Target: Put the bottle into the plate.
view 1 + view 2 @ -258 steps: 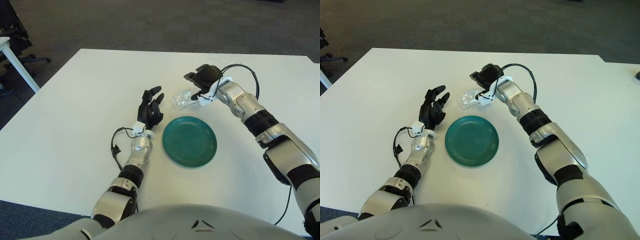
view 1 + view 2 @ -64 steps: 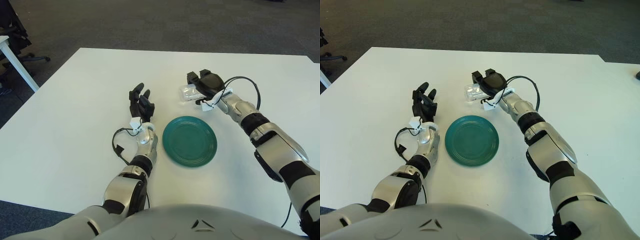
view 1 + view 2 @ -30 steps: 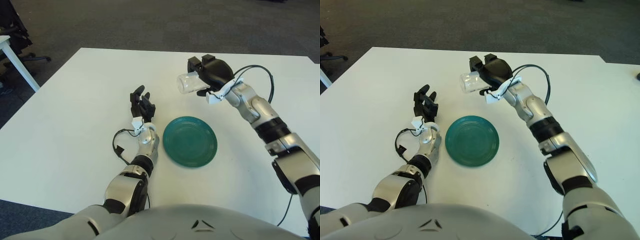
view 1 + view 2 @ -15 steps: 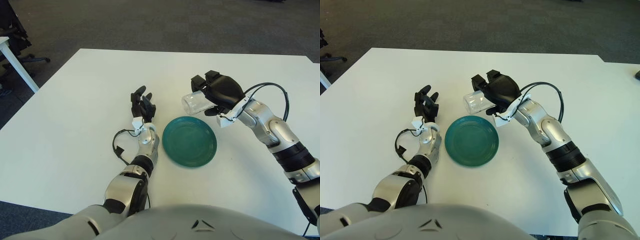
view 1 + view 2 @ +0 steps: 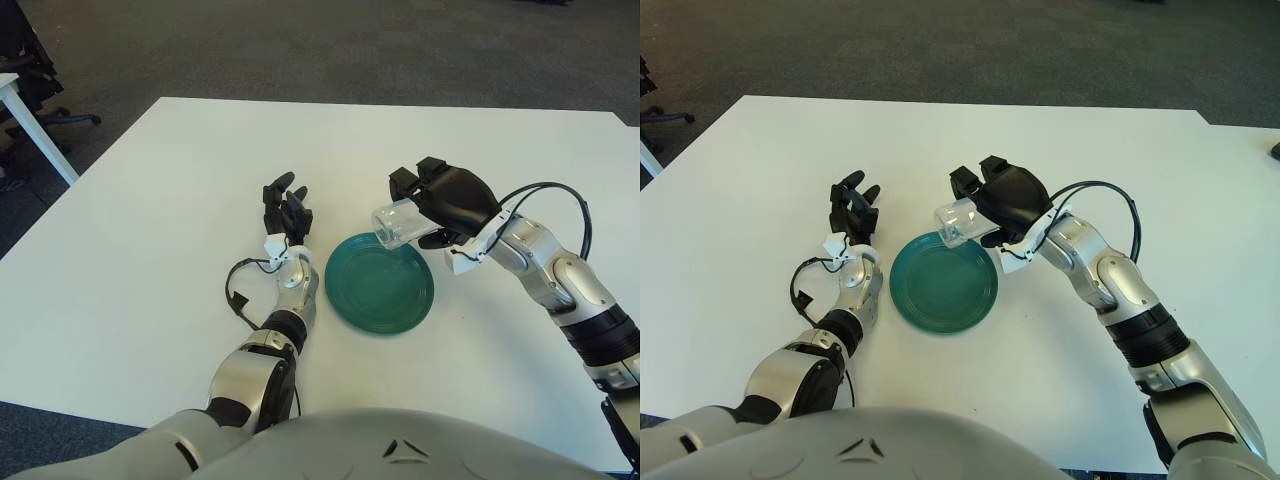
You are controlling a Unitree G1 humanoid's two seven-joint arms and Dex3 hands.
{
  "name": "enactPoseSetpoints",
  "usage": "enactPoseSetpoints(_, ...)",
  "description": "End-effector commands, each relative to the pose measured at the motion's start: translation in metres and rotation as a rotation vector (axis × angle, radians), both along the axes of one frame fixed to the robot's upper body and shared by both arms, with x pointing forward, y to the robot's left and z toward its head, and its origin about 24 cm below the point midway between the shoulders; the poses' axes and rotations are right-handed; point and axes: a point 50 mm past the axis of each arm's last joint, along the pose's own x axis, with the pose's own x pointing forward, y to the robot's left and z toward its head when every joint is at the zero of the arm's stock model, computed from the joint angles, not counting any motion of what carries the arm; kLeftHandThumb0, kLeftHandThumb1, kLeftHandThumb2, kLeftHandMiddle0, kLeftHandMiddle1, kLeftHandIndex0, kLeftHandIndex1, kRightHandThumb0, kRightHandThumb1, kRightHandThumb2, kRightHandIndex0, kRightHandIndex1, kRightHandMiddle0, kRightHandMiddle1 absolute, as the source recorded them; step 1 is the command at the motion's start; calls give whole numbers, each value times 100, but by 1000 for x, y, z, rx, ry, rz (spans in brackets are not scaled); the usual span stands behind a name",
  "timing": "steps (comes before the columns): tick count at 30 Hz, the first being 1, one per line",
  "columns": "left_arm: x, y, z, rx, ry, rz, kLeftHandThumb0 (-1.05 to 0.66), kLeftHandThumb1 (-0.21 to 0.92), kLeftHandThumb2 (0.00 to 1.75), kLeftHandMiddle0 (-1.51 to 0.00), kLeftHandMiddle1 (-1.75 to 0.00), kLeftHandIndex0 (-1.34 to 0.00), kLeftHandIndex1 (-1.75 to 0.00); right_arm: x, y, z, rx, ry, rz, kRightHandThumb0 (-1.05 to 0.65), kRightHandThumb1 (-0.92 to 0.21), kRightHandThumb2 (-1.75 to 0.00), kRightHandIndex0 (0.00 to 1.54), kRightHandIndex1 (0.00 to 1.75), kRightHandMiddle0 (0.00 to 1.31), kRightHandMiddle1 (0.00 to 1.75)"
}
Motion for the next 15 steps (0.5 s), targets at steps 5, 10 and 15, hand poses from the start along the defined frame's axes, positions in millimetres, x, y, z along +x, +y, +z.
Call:
enactPoseSetpoints(5, -70, -53, -51, -190, 306, 0, -72, 92, 79, -48, -80, -34, -116, -14, -2, 4, -27, -8, 48, -50, -28, -136, 103, 175, 64, 175)
enactPoseSetpoints(10, -70, -53, -51, -180, 309, 0, -72, 92, 81, -48, -77, -34, -115, -17, 0, 0, -48, 5, 66, -49, -30, -134, 101, 175, 63, 175)
enactPoseSetpoints(15, -69, -53, -51, -158, 313, 1, -73, 92, 83, -49, -73, -36, -113, -20, 5, -8, -52, -3, 88, -50, -28, -135, 101, 175, 64, 175)
